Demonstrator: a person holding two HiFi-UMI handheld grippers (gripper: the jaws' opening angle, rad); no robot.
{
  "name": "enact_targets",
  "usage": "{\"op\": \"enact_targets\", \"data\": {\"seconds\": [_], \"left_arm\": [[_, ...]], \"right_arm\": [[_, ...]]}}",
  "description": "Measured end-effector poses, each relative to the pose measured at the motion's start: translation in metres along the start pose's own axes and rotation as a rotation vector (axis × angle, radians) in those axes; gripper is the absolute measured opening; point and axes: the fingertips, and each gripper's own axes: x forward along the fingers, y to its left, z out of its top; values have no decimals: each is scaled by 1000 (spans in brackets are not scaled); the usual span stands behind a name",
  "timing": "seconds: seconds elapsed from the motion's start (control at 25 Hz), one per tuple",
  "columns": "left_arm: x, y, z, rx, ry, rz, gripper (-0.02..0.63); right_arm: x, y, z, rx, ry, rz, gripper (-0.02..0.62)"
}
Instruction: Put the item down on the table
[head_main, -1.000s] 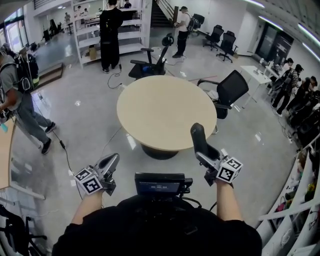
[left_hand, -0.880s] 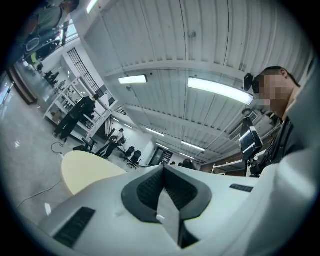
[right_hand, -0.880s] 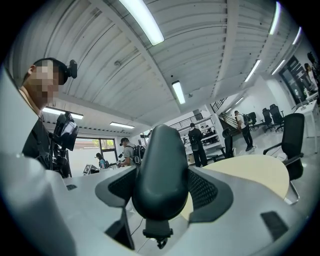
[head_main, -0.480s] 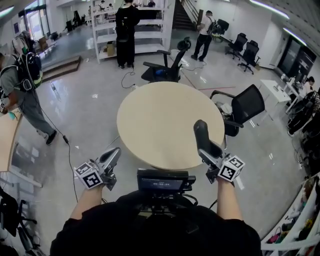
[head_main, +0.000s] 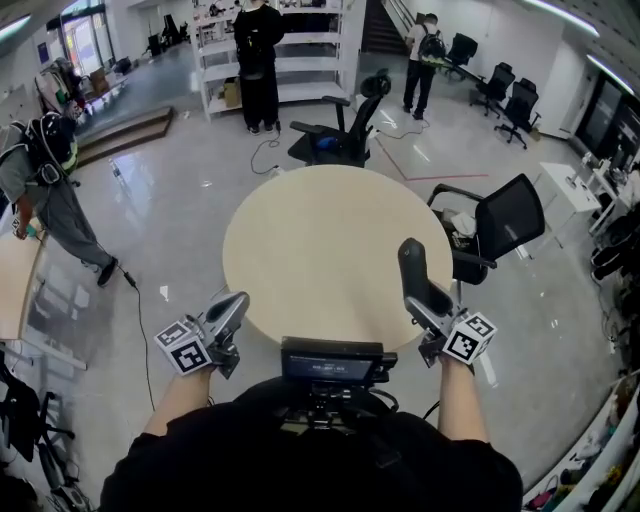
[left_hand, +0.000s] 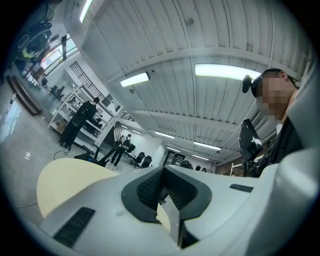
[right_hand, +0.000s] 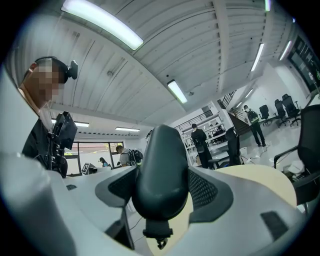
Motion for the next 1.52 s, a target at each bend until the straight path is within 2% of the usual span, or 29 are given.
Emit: {"op": "enact_targets", "data": {"seconds": [0.24,0.6,0.68,0.88,1.08,1.2,1.32,1.52], "left_arm": [[30,40,5,-31,2,-29,2],[76,156,63,-38,37,-160,2],[88,184,73,-41,49,-192,2],[113,233,86,-53,75,-243,2],[132,243,79,-72,85,-229,2],[150,245,70,-57,74,-199,2],[169,223,63,-67,44,-155,2],[167,189,39,-88,57,-63,2]], "right_arm": [[24,-28,7,-8,12,-42,325],[121,-44,34,-50,-14,-158,325],[145,-52,38,-32,-42,-185,325],[193,-63,27,-8,-21,-211,325],[199,-85,27,5,5,-211,325],[200,-112,31,7,6,-179,325],[192,-136,41,-3,24,-133,325],[179,-158,34,18,70,-62,325]]}}
